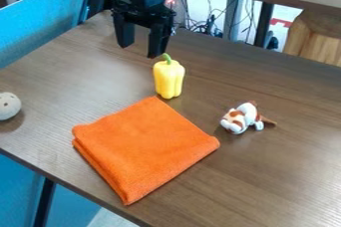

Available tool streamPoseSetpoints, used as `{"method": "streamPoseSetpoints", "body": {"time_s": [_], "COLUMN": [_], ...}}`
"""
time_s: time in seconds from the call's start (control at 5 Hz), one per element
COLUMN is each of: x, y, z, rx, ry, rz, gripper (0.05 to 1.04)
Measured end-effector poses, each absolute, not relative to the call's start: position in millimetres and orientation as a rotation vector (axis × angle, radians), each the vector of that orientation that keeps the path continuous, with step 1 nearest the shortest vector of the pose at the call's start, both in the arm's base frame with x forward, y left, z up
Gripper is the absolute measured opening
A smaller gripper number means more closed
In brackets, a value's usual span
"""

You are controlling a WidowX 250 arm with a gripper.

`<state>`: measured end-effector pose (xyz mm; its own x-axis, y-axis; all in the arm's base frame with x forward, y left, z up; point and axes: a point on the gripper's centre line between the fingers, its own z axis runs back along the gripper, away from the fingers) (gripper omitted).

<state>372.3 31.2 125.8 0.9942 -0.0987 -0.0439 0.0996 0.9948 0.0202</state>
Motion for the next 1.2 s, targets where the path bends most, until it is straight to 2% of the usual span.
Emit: {"method": "streamPoseSetpoints", "body": {"time_s": [0.2,0.6,1.2], "x": [370.8,401.3,421.6], "y": [30.0,35.3,35.2], "z": [107.6,120.3,109.7], "rx": [0.016,0.045,0.028], "ry": [0.095,0.027,0.063], "rz": [-0.103,-0.033,-0.058], "gripper": [1.009,1.009,1.009]}}
